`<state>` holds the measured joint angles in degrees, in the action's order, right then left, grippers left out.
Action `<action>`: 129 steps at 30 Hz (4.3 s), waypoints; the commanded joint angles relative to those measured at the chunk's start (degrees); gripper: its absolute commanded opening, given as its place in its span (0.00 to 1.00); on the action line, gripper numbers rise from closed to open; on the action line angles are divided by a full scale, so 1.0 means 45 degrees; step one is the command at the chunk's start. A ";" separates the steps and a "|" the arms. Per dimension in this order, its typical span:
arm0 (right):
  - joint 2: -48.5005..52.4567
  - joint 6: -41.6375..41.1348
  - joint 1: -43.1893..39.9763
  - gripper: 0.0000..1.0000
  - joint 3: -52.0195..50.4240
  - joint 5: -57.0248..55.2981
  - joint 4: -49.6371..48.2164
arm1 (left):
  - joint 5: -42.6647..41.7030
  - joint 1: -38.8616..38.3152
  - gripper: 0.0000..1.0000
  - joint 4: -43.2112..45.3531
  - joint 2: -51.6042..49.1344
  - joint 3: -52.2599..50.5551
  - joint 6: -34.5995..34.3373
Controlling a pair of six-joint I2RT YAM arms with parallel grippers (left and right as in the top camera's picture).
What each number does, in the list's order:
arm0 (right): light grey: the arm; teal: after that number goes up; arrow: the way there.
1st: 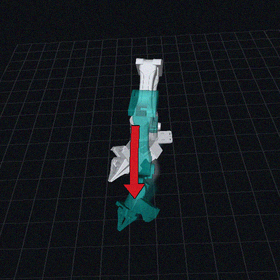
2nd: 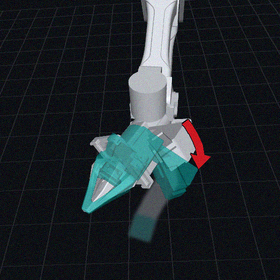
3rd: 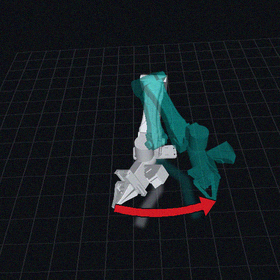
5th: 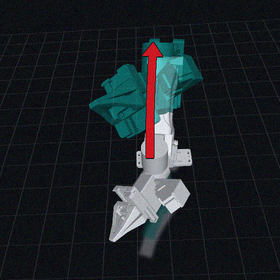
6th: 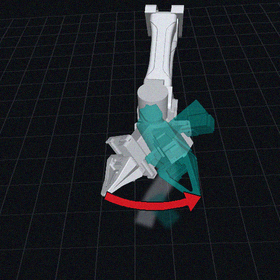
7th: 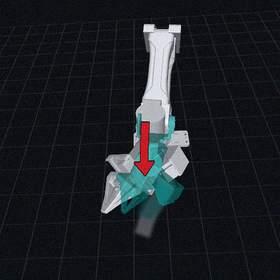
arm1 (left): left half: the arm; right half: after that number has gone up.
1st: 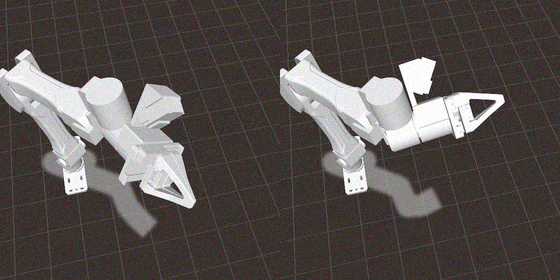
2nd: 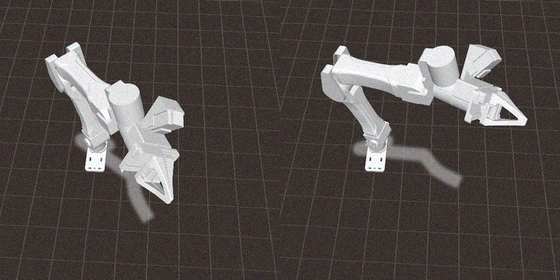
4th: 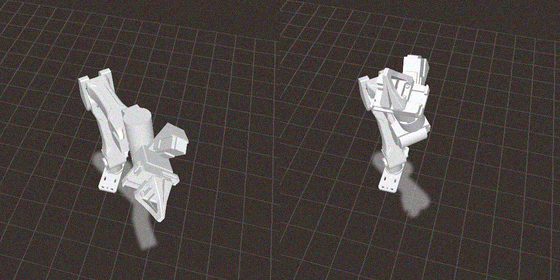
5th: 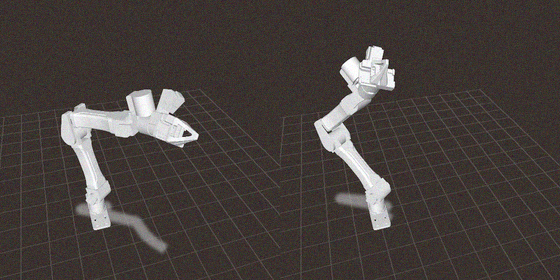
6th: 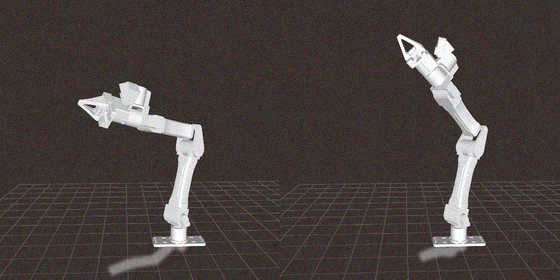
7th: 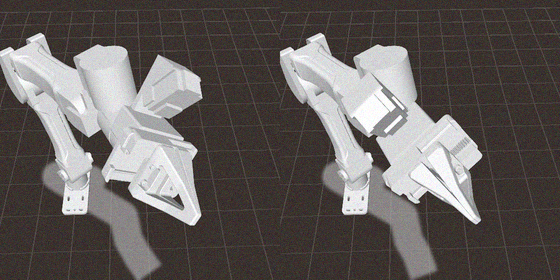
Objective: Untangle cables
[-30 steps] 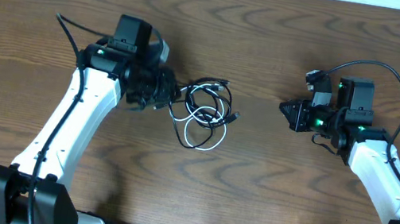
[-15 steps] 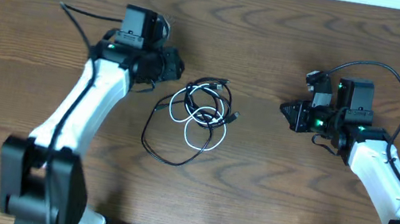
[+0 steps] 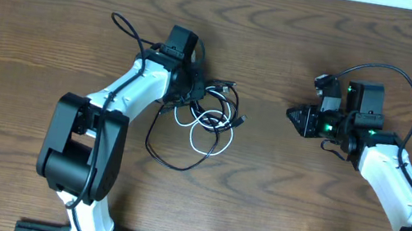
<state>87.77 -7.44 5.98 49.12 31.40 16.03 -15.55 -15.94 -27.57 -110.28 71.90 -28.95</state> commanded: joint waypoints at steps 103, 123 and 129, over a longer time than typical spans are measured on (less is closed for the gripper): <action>0.0282 -0.8961 0.2064 0.80 0.0146 0.0748 -0.5464 | -1.2458 -0.0641 0.07 0.4843 0.3317 0.0078 -0.1957; 0.2438 -0.7159 0.2093 0.83 0.0146 -0.1671 -0.1865 | -1.4144 -0.0204 0.08 1.6509 0.3317 0.0078 -1.1123; 0.2365 -0.5751 0.1375 0.73 0.0146 -0.1617 -0.0617 | -1.4192 0.0913 0.08 1.6961 0.3317 0.0078 -1.1550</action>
<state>98.91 -38.74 13.96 49.54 24.45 11.03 -78.15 -14.41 48.21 -95.98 71.35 -78.30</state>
